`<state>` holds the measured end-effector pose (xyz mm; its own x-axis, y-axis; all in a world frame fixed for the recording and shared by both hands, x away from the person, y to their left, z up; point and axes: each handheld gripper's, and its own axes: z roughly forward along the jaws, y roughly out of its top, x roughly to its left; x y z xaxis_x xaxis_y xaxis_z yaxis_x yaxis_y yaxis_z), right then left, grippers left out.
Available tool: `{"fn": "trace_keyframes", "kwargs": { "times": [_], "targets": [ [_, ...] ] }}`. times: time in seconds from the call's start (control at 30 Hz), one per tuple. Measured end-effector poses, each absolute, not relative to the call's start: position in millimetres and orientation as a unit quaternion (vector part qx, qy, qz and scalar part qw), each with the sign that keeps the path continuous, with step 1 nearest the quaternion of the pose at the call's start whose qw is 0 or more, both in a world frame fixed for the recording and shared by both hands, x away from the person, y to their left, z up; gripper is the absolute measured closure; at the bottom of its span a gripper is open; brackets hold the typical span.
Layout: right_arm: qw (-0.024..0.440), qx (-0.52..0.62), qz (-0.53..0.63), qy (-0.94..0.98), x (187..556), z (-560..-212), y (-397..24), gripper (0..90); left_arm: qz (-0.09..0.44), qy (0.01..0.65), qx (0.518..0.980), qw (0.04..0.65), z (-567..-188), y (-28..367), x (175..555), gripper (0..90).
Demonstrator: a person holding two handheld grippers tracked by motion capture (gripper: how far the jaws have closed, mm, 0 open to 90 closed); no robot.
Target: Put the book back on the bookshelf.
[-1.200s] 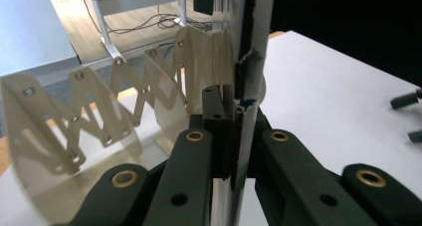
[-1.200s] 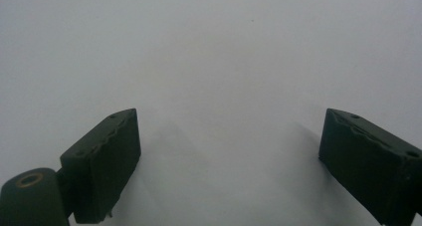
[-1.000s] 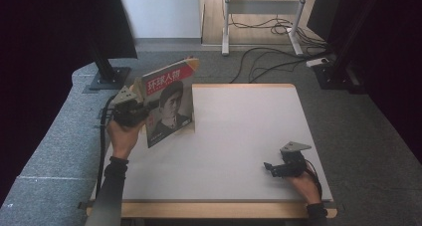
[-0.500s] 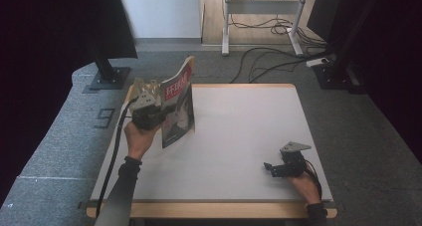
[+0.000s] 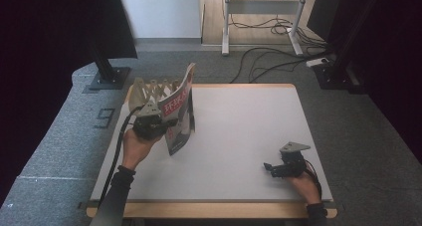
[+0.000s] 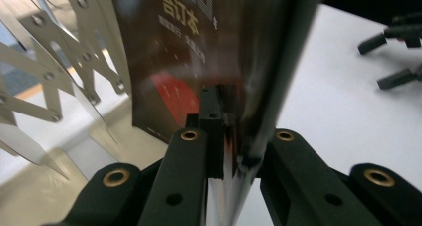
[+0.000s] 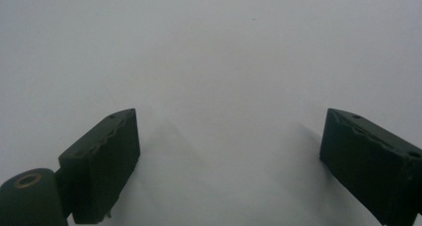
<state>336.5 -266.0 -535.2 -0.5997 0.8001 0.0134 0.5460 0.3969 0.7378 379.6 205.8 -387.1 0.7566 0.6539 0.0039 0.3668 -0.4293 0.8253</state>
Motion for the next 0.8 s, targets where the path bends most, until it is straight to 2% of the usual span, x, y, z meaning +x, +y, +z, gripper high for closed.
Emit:
{"fn": "trace_keyframes", "kwargs": {
  "times": [0.13, 0.57, 0.73, 0.8],
  "targets": [
    [0.174, 0.411, 0.363, 0.818, 336.6, -535.1, -266.1, 8.4, 0.174, 0.307, 0.824, 0.442, -387.4, 205.0, 380.6, 86.9],
    [0.173, 0.411, 0.365, 0.817, 336.9, -535.3, -266.7, 8.4, 0.247, 0.312, 0.809, 0.432, -387.0, 181.5, 403.3, 87.1],
    [0.172, 0.411, 0.365, 0.817, 336.8, -535.3, -266.7, 8.4, 0.244, 0.299, 0.817, 0.429, -389.2, 171.1, 401.0, 86.1],
    [0.173, 0.411, 0.365, 0.817, 336.7, -535.3, -266.6, 8.3, 0.242, 0.289, 0.824, 0.424, -390.2, 168.3, 399.1, 82.0]
  ]
}}
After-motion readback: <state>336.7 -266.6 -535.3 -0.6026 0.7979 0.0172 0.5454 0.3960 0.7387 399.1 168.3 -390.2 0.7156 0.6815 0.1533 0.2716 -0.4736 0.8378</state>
